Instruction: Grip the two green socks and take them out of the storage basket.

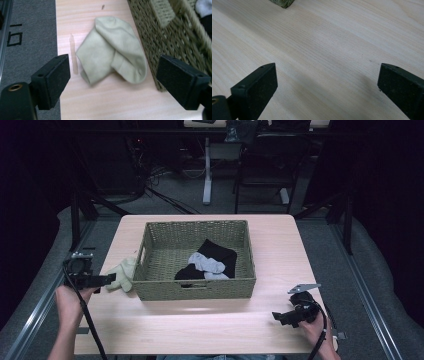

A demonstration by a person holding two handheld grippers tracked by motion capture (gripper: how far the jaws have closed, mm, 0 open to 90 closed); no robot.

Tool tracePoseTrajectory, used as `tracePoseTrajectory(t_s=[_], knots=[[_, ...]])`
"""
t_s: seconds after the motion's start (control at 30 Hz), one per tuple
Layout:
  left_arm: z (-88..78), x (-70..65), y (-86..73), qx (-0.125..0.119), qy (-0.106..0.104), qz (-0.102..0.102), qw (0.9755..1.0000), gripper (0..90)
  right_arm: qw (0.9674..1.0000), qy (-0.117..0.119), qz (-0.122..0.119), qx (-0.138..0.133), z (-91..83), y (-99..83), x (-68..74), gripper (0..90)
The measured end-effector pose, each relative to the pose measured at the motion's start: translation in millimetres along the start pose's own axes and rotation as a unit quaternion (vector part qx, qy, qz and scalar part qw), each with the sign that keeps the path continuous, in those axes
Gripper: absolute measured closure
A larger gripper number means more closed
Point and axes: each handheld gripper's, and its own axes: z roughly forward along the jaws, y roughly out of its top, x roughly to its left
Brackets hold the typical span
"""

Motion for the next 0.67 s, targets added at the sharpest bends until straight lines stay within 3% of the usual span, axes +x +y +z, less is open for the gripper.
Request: tracePoseTrajectory(t_s=[0.27, 0.37, 0.43, 0.67], knots=[[8.9, -15.7, -44.9, 0.005, 0.008, -0.009, 0.9999, 4.6, 1.0, 0.004, -0.003, 0.003, 0.7, 0.2, 0.1, 2.0], [13.2, -16.4, -54.4, 0.008, 0.006, -0.014, 0.9999, 3.2, 1.0, 0.004, -0.002, 0.004, 1.0, 0.2, 0.1, 2.0], [16.3, -16.6, -56.3, 0.015, 0.008, -0.008, 0.9998, 1.8, 1.0, 0.004, -0.003, 0.003, 1.1, 0.3, -0.1, 2.0], [16.3, -12.2, -50.0, -0.011, 0.006, -0.026, 0.9996, 0.2, 1.0, 0.005, -0.007, -0.002, 0.5, 2.0, 0.9, 2.0]])
